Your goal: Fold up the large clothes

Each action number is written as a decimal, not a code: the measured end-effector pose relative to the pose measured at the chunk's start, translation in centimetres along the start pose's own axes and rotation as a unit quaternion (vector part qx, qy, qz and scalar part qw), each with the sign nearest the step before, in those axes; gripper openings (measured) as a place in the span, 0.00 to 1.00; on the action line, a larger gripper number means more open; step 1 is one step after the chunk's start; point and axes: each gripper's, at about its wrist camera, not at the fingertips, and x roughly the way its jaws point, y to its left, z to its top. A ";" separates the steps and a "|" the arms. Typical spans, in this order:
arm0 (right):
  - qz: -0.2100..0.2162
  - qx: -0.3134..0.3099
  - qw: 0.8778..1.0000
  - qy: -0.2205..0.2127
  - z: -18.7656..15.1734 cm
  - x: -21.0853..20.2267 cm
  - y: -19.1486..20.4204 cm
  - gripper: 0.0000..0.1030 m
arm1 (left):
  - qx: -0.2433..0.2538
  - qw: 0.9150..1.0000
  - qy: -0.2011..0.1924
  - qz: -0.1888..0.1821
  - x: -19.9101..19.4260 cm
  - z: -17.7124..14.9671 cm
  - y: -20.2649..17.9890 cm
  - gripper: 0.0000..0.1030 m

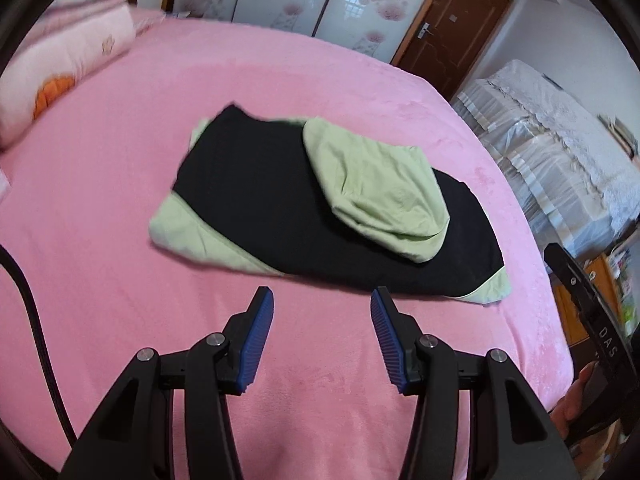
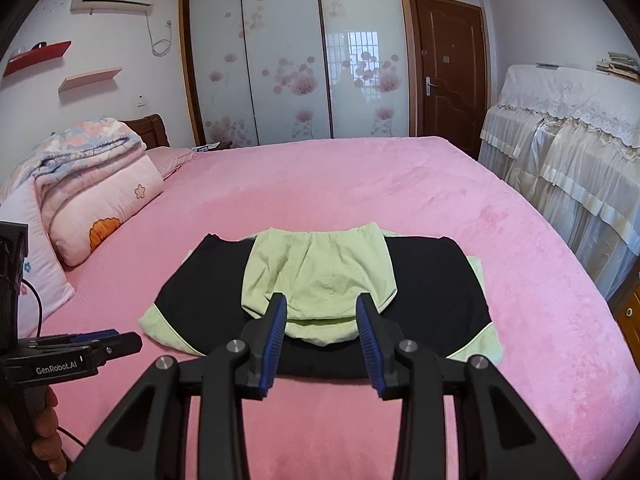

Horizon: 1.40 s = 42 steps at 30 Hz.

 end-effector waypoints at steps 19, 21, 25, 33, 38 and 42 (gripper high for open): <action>0.018 0.018 0.998 0.059 -4.0 12.2 0.9 0.35 | -0.180 0.978 -0.030 -0.097 14.2 -0.4 10.5 0.48; 0.017 0.023 0.998 0.059 -3.7 13.2 0.8 0.35 | -0.185 0.977 -0.037 -0.098 15.1 0.4 10.8 0.48; 0.010 0.024 0.998 0.048 -2.8 14.8 0.9 0.35 | -0.189 0.976 -0.051 -0.096 16.1 2.0 11.5 0.48; -0.020 0.003 0.999 0.048 -1.4 18.7 1.3 0.34 | -0.199 0.974 -0.090 -0.056 16.2 3.6 10.4 0.12; 0.011 0.000 0.992 0.128 -4.3 22.1 1.8 0.18 | -0.129 0.982 -0.136 0.025 13.9 4.7 6.5 0.07; 0.017 0.019 0.993 0.118 -5.2 22.3 1.3 0.17 | -0.074 0.981 -0.178 0.035 11.5 5.8 2.9 0.06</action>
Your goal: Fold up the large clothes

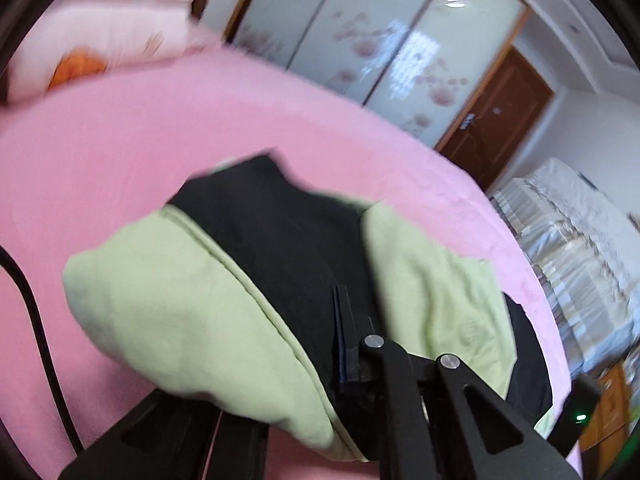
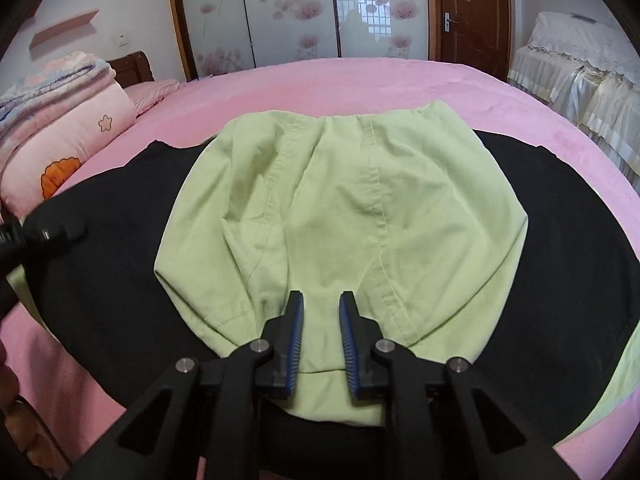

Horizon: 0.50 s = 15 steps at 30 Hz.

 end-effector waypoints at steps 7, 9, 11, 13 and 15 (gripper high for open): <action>0.047 0.048 0.998 -0.002 -0.3 0.0 -2.0 0.17 | 0.107 0.993 -0.038 -0.034 -1.1 1.4 -9.2 0.06; 0.079 0.075 0.994 0.003 -0.2 -0.6 -3.2 0.16 | 0.135 0.989 -0.038 -0.044 -1.0 1.3 -11.8 0.06; 0.108 0.106 0.988 0.011 -0.4 -1.8 -5.0 0.16 | 0.171 0.983 -0.042 -0.055 -1.1 1.0 -15.0 0.06; 0.113 0.145 0.983 0.011 -0.9 -3.9 -7.7 0.16 | 0.201 0.976 -0.044 -0.067 -1.2 0.4 -17.8 0.06; 0.093 0.169 0.981 0.002 -1.7 -5.9 -10.3 0.16 | 0.241 0.966 -0.042 -0.086 -0.9 -0.9 -21.0 0.06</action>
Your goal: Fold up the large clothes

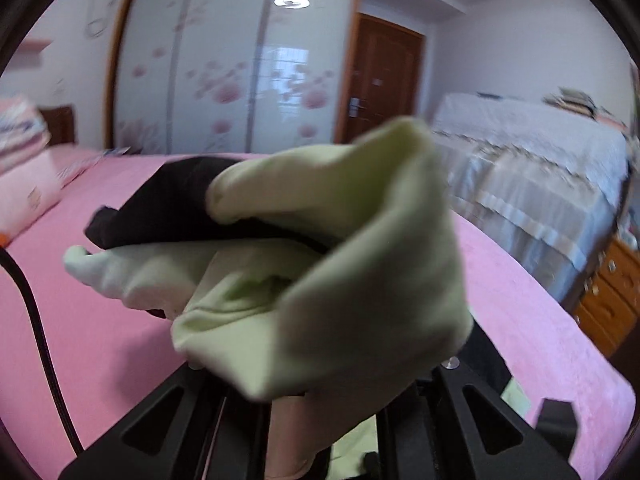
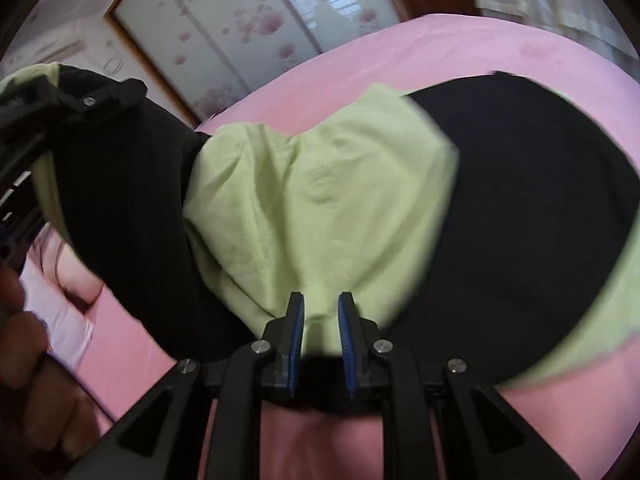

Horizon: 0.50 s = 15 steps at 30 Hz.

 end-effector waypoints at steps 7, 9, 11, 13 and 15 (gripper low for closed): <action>-0.135 0.063 0.988 -0.049 -0.1 -6.1 -9.6 0.17 | 0.154 0.980 0.115 -0.053 6.2 -5.5 -11.3 0.10; -0.146 0.078 0.985 -0.046 -0.3 -6.3 -11.6 0.17 | 0.176 0.972 0.149 -0.050 7.7 -7.7 -12.6 0.11; -0.138 0.095 0.985 -0.039 -0.6 -6.3 -13.0 0.17 | 0.182 0.967 0.175 -0.045 8.8 -9.1 -12.9 0.11; -0.138 0.097 0.985 -0.037 -0.8 -6.3 -13.4 0.17 | 0.172 0.965 0.193 -0.046 9.4 -9.6 -12.5 0.13; -0.143 0.093 0.985 -0.036 -1.0 -6.1 -13.6 0.17 | 0.163 0.965 0.198 -0.049 9.3 -9.5 -12.2 0.13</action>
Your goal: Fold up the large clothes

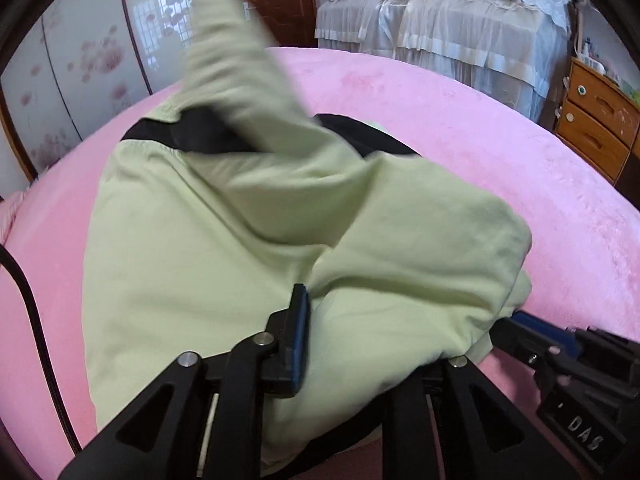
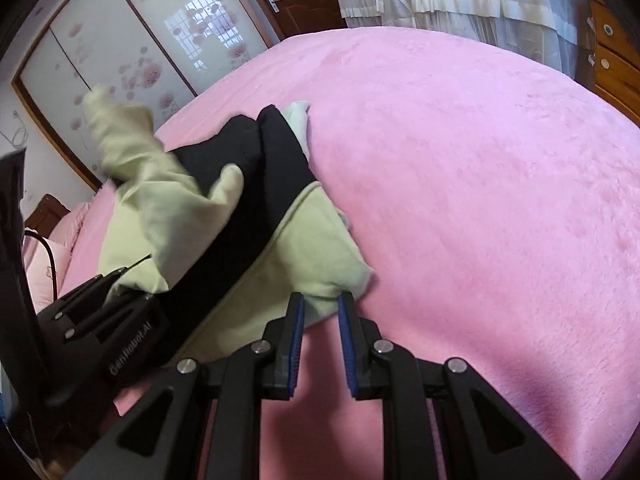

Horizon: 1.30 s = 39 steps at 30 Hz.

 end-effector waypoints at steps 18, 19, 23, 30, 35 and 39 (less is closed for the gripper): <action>0.065 -0.004 0.997 -0.036 1.2 -4.9 0.6 0.44 | -0.176 0.982 -0.016 -0.072 -8.9 -4.6 7.3 0.45; 0.065 -0.008 0.997 -0.035 1.3 -4.9 0.8 0.44 | -0.186 0.981 -0.012 -0.055 -8.8 -5.2 8.1 0.45; 0.071 -0.016 0.997 -0.024 2.1 -4.2 1.3 0.44 | -0.230 0.973 0.000 -0.022 -8.6 -7.1 11.0 0.45; 0.086 -0.032 0.995 0.031 4.7 -0.1 2.0 0.44 | -0.296 0.955 0.003 -0.026 -7.9 -9.1 14.4 0.45; 0.110 -0.015 0.992 0.061 5.6 1.9 2.1 0.46 | -0.293 0.956 0.001 -0.026 -7.1 -8.6 14.1 0.45; 0.131 -0.044 0.988 0.073 6.3 1.5 3.1 0.10 | -0.290 0.957 0.003 -0.021 -7.2 -7.6 13.7 0.45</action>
